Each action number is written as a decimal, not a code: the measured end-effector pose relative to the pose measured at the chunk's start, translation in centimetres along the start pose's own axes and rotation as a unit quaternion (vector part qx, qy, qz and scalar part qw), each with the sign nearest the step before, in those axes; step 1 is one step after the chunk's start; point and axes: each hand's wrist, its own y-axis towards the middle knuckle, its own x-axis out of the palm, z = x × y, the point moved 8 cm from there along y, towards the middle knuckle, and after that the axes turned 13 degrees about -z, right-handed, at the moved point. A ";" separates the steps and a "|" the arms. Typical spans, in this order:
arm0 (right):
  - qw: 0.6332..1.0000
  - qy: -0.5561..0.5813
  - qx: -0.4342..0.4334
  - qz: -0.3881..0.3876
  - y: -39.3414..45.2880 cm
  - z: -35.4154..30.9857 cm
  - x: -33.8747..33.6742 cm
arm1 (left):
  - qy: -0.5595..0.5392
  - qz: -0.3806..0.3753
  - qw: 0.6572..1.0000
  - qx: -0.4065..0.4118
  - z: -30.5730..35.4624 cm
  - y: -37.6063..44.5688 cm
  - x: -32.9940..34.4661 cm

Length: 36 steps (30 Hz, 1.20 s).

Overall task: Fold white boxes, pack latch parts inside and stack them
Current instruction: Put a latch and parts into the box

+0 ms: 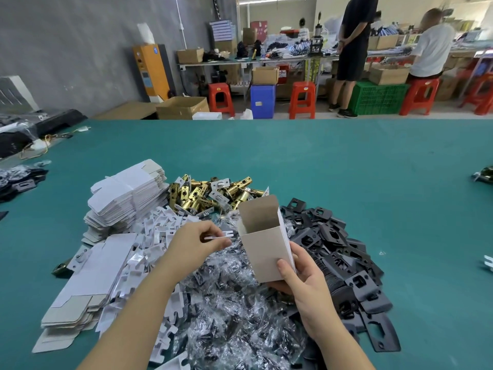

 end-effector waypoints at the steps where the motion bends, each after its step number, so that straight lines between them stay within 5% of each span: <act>1: 1.000 0.000 0.001 0.001 0.0 0.0 0.0 | -0.016 -0.001 1.000 -0.004 0.0 0.0 0.1; 6: 1.000 -0.002 0.001 0.003 0.0 0.1 -0.3 | -0.111 0.022 0.994 -0.005 1.0 -0.9 -0.5; 16: 1.000 0.018 0.007 0.001 0.0 -0.1 0.0 | -0.158 0.120 0.971 0.137 7.1 -3.4 -4.0; 22: 1.000 0.019 0.008 0.003 -0.1 -0.1 0.1 | 0.048 0.078 0.976 0.199 10.9 -3.9 -2.1; 32: 1.000 0.019 0.006 0.006 0.0 -0.1 0.1 | 0.192 0.163 0.948 0.195 12.8 -3.6 -1.3; 36: 1.000 0.021 0.005 -0.003 0.0 -0.1 0.3 | 0.274 0.128 0.936 0.179 14.2 -3.2 0.6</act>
